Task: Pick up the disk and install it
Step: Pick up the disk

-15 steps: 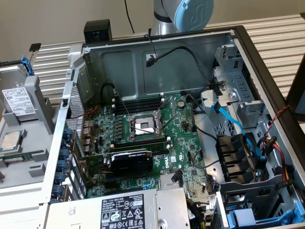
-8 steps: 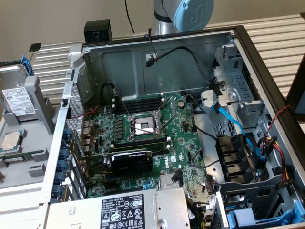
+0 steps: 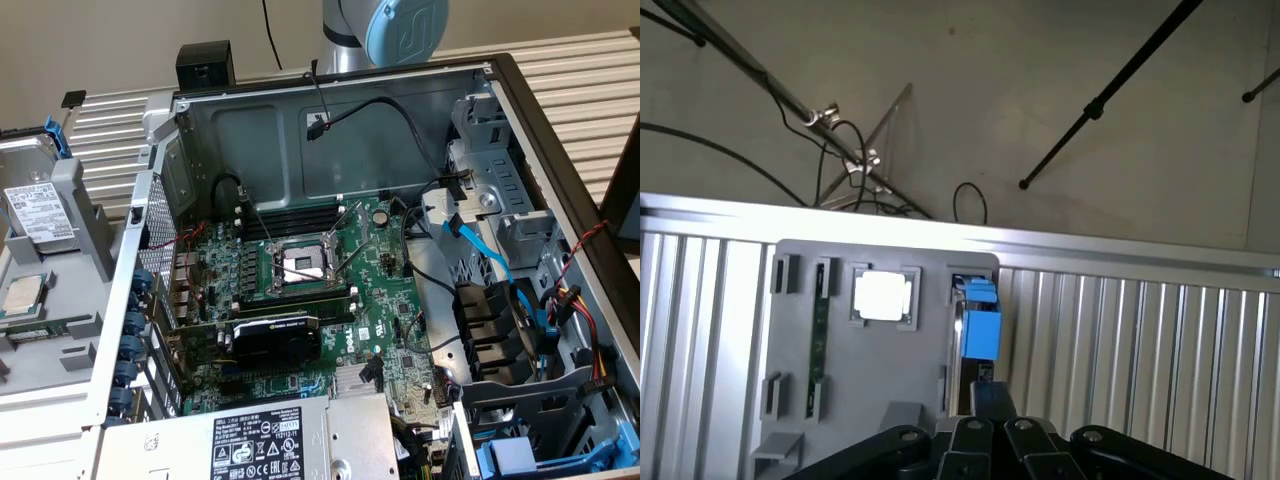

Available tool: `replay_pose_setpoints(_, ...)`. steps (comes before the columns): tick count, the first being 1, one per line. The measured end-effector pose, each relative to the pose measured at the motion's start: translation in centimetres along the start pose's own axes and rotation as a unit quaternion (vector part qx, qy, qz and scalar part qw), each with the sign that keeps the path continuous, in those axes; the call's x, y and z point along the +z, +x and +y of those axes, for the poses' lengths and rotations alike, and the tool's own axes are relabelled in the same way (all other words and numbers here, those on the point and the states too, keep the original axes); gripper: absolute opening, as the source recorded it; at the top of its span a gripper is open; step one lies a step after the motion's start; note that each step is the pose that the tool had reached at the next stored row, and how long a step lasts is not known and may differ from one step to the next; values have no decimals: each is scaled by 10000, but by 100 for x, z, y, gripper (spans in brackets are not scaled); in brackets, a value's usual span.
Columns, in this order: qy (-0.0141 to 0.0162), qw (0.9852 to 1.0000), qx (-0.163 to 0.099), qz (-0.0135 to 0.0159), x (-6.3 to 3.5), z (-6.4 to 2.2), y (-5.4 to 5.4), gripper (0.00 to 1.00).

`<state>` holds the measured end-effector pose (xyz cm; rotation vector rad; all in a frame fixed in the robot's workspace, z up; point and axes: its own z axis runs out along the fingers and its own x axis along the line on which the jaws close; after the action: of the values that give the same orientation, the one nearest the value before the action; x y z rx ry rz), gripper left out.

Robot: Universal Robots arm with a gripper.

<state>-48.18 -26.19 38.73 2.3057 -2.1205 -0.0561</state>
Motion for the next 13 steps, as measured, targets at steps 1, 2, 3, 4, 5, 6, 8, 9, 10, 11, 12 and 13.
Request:
replay_pose_setpoints(1,0,10000,1,0,0,0,0,11)
replay_pose_setpoints(2,0,10000,2,0,0,0,0,11)
replay_pose_setpoints(3,0,10000,2,0,1,-1,0,11)
replay_pose_setpoints(4,0,10000,3,0,1,-1,0,11)
replay_pose_setpoints(5,0,10000,3,0,2,-1,0,11)
replay_pose_setpoints(6,0,10000,3,0,3,-1,0,17)
replay_pose_setpoints(8,0,10000,3,0,6,-1,0,24)
replay_pose_setpoints(9,0,10000,3,0,7,-1,0,30)
replay_pose_setpoints(10,0,10000,3,0,7,-1,0,36)
replay_pose_setpoints(11,0,10000,3,0,8,-1,0,36)
replay_pose_setpoints(12,0,10000,3,0,9,-1,0,48)
replay_pose_setpoints(13,0,10000,3,0,10,-1,0,48)
